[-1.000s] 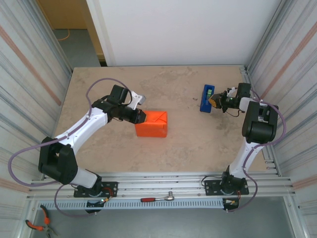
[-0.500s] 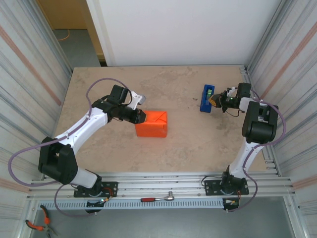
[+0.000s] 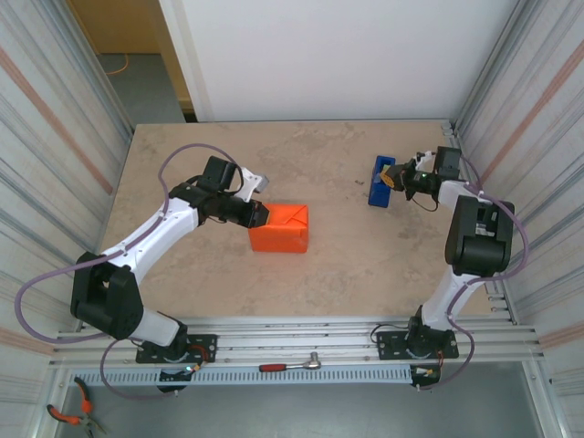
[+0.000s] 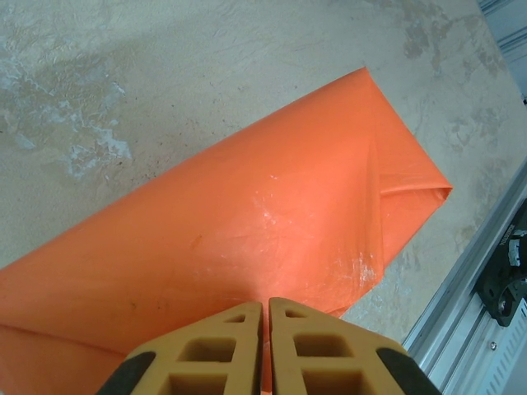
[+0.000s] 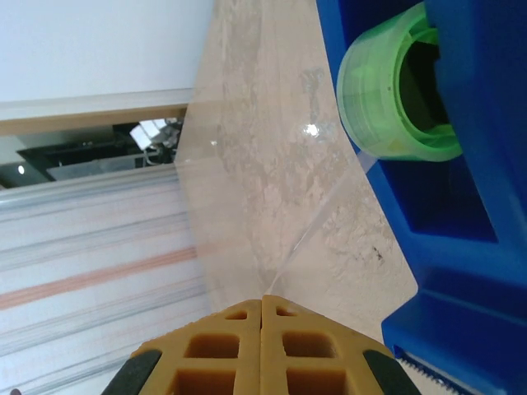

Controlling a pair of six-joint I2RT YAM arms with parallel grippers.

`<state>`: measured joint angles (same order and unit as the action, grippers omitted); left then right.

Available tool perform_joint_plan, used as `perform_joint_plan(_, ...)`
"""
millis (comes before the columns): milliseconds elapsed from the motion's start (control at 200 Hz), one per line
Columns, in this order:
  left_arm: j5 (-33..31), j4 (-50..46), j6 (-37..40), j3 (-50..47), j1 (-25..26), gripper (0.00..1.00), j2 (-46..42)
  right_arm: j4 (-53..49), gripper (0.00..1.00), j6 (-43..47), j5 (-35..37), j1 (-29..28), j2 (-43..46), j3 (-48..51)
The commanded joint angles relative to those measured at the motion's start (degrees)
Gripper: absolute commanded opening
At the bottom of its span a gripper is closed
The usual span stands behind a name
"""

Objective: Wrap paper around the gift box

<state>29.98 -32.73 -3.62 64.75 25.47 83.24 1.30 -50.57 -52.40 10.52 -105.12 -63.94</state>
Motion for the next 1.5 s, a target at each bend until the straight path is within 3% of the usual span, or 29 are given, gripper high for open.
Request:
perform_joint_plan(0,-1.0,-3.9,1.1,-2.6,1.2,0.13,2.5,0.1,0.0,-1.7,-2.6,-0.5,3.8,2.2)
perform_joint_plan(336,-1.0,-4.0,1.1,-2.7,1.4,0.12,2.5,1.2,0.0,-2.6,-0.5,-0.7,9.7,9.6)
perform_joint_plan(822,-1.2,-4.1,1.3,-2.5,1.8,0.12,2.5,-0.5,0.0,0.2,1.3,0.3,11.7,15.3)
perform_joint_plan(1493,-1.2,-4.0,1.3,-2.5,1.8,0.12,2.3,11.2,0.0,-4.0,3.4,0.9,0.0,19.4)
